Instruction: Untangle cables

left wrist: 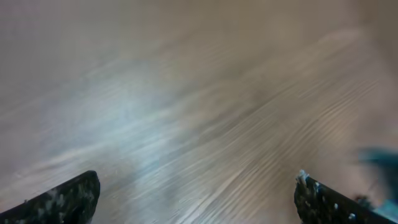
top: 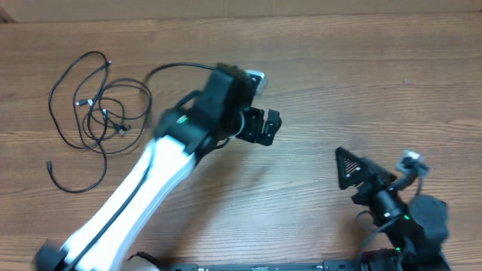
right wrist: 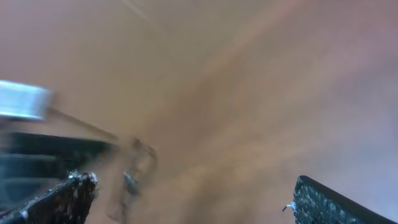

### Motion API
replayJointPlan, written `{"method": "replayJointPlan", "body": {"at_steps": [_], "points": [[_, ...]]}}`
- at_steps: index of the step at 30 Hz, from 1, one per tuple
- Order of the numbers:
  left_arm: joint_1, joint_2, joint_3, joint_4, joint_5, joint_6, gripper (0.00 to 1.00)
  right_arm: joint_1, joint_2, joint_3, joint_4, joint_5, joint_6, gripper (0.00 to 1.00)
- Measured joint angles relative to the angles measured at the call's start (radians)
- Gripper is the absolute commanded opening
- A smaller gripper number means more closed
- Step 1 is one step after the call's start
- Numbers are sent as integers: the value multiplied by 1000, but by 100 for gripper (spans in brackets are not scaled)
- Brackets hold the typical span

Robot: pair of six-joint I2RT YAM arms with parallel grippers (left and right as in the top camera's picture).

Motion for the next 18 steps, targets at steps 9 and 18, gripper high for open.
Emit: {"method": "replayJointPlan", "body": {"at_steps": [9,18], "points": [[0,-385,1,-17,0,0,100,0,0,-139,-324,1,1,100],[0,-408,2,-184,0,0,100,0,0,-143,-319,2,0,100]]}}
